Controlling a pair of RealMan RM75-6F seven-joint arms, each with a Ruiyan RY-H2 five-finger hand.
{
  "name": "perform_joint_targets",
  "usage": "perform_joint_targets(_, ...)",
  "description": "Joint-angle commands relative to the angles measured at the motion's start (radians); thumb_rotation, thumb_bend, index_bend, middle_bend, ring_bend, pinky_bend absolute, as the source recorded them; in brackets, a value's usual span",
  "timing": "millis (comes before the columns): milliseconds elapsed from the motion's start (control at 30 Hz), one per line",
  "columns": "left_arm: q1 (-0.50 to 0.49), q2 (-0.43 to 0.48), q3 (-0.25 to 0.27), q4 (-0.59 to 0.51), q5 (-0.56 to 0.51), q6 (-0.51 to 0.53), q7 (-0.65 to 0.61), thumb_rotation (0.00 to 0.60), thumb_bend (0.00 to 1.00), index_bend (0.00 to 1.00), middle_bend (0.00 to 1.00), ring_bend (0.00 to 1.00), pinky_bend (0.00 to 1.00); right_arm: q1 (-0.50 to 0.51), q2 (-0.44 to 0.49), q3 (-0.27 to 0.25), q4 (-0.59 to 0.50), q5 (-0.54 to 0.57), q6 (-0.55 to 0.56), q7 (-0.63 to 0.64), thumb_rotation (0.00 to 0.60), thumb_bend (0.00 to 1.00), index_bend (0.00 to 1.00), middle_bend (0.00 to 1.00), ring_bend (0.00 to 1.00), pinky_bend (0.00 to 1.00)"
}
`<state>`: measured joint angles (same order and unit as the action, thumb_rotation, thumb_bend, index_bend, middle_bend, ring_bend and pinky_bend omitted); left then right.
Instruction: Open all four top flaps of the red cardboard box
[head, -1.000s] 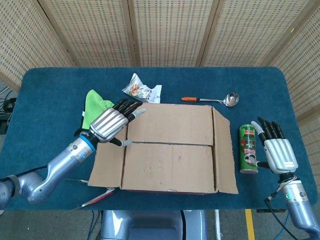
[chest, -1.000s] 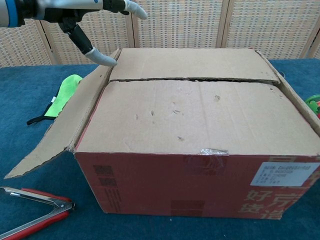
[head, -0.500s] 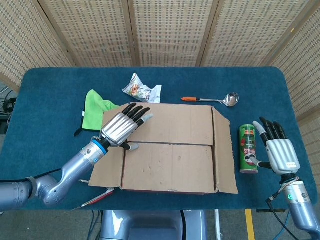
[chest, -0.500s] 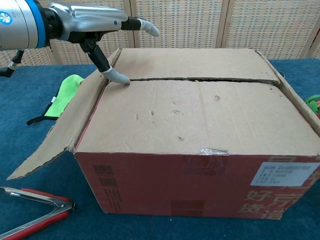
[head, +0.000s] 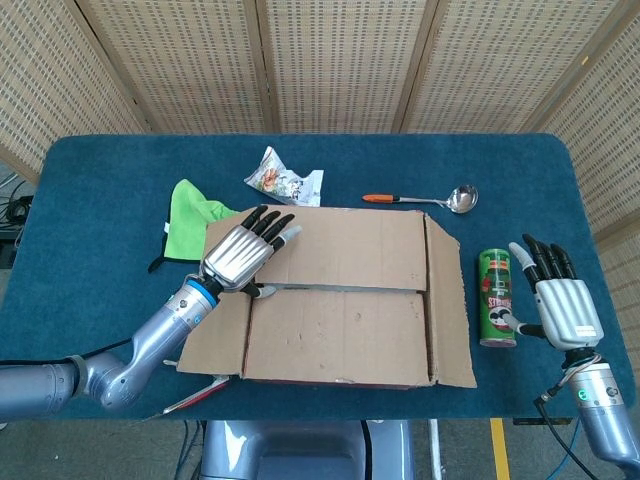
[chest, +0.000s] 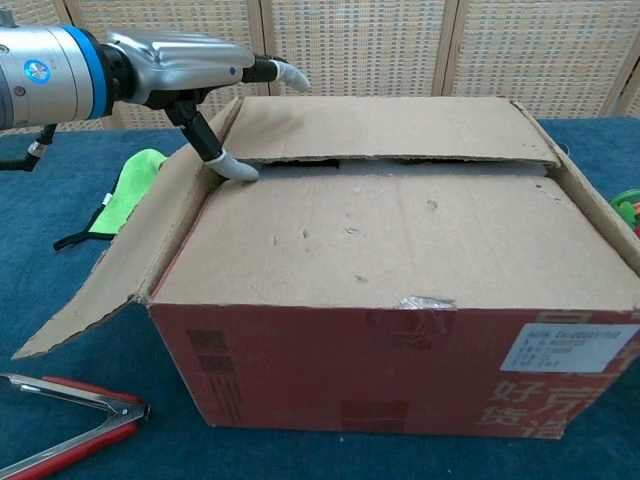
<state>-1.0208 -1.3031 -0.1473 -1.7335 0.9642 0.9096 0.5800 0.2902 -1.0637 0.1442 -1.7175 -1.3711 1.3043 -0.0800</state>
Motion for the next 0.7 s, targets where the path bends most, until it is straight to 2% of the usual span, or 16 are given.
perform_joint_targets(33,0.003,-0.024,-0.001,0.025,0.015,0.03,0.007,0.458,0.22,0.0,0.0,0.0,0.0,-0.001,0.0,0.0,0.0,0.001,0.0,0.0,0.6,0.16,0.0,0.0,0.0,0.0)
perform_joint_targets(300,0.001,-0.05,-0.017,0.054,0.012,0.052,0.006,0.459,0.22,0.0,0.0,0.0,0.0,-0.004,0.004,0.003,0.001,0.005,0.004,0.002,0.6,0.16,0.0,0.0,0.0,0.0)
perform_joint_targets(500,0.021,-0.06,-0.036,0.07,0.071,0.101,-0.045,0.459,0.22,0.0,0.0,0.0,0.0,-0.003,0.004,0.003,0.004,0.006,0.0,0.005,0.6,0.16,0.0,0.0,0.0,0.0)
perform_joint_targets(700,0.035,-0.031,-0.068,0.064,0.116,0.126,-0.104,0.459,0.22,0.0,0.0,0.0,0.0,0.003,0.0,0.005,0.01,0.006,-0.008,0.011,0.6,0.16,0.0,0.0,0.0,0.0)
